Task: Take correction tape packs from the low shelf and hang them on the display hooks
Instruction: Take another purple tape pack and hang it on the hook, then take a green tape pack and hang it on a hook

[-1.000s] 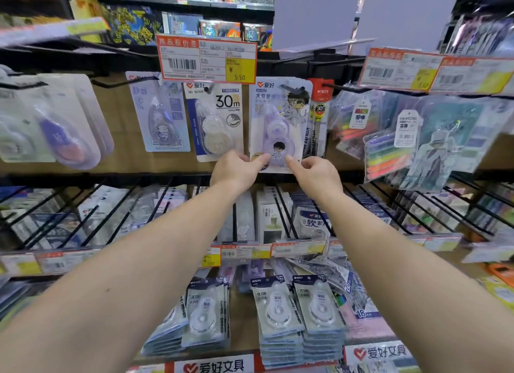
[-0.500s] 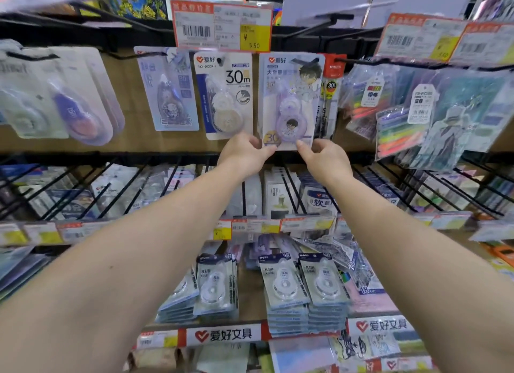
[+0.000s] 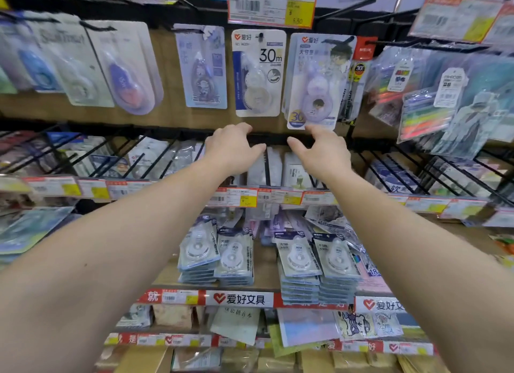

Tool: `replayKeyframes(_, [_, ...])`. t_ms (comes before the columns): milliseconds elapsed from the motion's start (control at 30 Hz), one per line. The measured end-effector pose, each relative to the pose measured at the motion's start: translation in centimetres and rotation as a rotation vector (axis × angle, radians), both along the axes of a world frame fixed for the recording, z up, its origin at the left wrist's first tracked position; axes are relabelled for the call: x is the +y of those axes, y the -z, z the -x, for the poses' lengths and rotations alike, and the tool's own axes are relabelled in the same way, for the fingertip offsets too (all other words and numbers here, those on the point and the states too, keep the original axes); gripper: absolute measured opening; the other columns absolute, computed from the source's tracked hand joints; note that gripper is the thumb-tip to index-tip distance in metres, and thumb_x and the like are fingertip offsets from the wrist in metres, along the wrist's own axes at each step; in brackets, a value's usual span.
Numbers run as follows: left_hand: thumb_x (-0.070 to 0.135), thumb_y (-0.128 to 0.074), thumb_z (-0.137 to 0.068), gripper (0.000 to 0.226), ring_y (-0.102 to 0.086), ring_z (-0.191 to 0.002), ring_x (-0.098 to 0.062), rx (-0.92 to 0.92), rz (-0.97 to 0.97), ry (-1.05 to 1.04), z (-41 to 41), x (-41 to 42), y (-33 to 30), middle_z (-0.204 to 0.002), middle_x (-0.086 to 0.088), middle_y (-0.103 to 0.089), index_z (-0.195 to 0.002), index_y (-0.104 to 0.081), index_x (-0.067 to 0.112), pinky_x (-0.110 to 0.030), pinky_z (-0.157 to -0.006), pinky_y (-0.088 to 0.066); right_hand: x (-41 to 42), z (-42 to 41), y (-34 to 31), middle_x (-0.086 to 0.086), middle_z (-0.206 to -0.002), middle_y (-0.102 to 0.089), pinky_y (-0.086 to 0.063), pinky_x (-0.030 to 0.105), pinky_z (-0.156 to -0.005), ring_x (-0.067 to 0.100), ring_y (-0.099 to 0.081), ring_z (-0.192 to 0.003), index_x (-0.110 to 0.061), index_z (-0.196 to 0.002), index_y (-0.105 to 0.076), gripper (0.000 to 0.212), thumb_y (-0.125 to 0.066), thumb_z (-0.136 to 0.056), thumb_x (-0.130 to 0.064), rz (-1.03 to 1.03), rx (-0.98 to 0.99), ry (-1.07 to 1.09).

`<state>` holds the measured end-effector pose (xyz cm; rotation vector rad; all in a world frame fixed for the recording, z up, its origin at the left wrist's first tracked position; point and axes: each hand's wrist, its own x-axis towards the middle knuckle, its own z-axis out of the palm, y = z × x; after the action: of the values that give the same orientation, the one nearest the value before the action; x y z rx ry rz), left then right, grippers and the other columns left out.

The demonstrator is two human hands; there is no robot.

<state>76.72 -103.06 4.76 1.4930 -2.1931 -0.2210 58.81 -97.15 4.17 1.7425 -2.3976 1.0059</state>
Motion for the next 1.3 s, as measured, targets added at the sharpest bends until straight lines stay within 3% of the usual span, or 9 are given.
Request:
replayKeyframes(400, [0.063,-0.051,-0.086,0.073,-0.047,-0.131,-0.035,-0.045,-0.009,-0.085,-11.1,1.4,1.1,-0.143,-0.011,-0.053,-0.144,-0.047,0.018,-0.047,-0.108,-0.04,1.5,-11.3,-0.1,0.008,-0.138,-0.054,-0.039,0.045,-0.104,0.032,-0.043,-0.13,-0.027,-0.145,-0.045,0.064,-0.051,-0.091,-0.062,-0.034,0.086,-0.073])
replayKeyframes(600, [0.064,-0.051,-0.08,0.068,-0.054,-0.123,-0.035,-0.018,0.009,-0.14,-19.8,3.5,1.7,-0.131,-0.012,-0.061,-0.131,-0.058,0.019,-0.045,-0.102,-0.045,3.1,-19.5,0.3,0.009,-0.136,-0.055,-0.038,0.043,-0.103,0.032,-0.044,-0.128,-0.024,-0.141,-0.051,0.058,-0.054,-0.092,-0.056,0.009,0.061,-0.179])
replayKeyframes(800, [0.052,-0.059,-0.091,0.057,-0.053,-0.126,-0.033,0.004,0.035,-0.195,-29.6,5.3,3.3,-0.134,-0.013,-0.06,-0.134,-0.056,0.015,-0.04,-0.102,-0.043,4.3,-28.2,2.1,0.007,-0.128,-0.063,-0.043,0.041,-0.1,0.03,-0.052,-0.123,-0.018,-0.134,-0.058,0.054,-0.059,-0.091,-0.052,0.02,0.037,-0.313])
replayKeyframes(933, [0.053,-0.057,-0.092,0.053,-0.055,-0.122,-0.033,-0.006,0.009,-0.247,-36.1,6.6,4.9,-0.131,-0.009,-0.061,-0.134,-0.056,0.02,-0.043,-0.097,-0.048,4.9,-33.9,3.9,0.005,-0.127,-0.064,-0.043,0.038,-0.1,0.025,-0.053,-0.123,-0.017,-0.132,-0.059,0.049,-0.06,-0.093,-0.046,0.004,-0.015,-0.406])
replayKeyframes(1033, [0.06,-0.052,-0.089,0.054,-0.056,-0.118,-0.032,-0.019,-0.042,-0.292,-40.9,7.2,6.3,-0.127,-0.005,-0.063,-0.126,-0.059,0.022,-0.045,-0.095,-0.048,5.3,-37.5,5.3,0.001,-0.132,-0.061,-0.043,0.036,-0.099,0.021,-0.053,-0.125,-0.018,-0.135,-0.057,0.048,-0.058,-0.094,-0.045,-0.051,-0.056,-0.449])
replayKeyframes(1200, [0.058,-0.051,-0.095,0.063,-0.045,-0.133,-0.032,-0.021,-0.153,-0.388,-46.9,8.0,8.6,-0.144,-0.007,-0.051,-0.144,-0.046,0.02,-0.043,-0.105,-0.042,4.9,-41.2,8.0,0.0,-0.137,-0.058,-0.046,0.038,-0.1,0.021,-0.051,-0.127,-0.022,-0.139,-0.053,0.051,-0.056,-0.095,-0.049,-0.204,-0.148,-0.454])
replayKeyframes(1300, [0.057,-0.053,-0.094,0.063,-0.044,-0.134,-0.033,-0.003,-0.205,-0.418,-48.7,8.1,10.3,-0.145,-0.008,-0.05,-0.145,-0.046,0.019,-0.045,-0.106,-0.042,4.3,-42.2,9.6,0.0,-0.136,-0.058,-0.048,0.037,-0.092,0.021,-0.055,-0.121,-0.024,-0.139,-0.051,0.052,-0.054,-0.096,-0.052,-0.289,-0.18,-0.428])
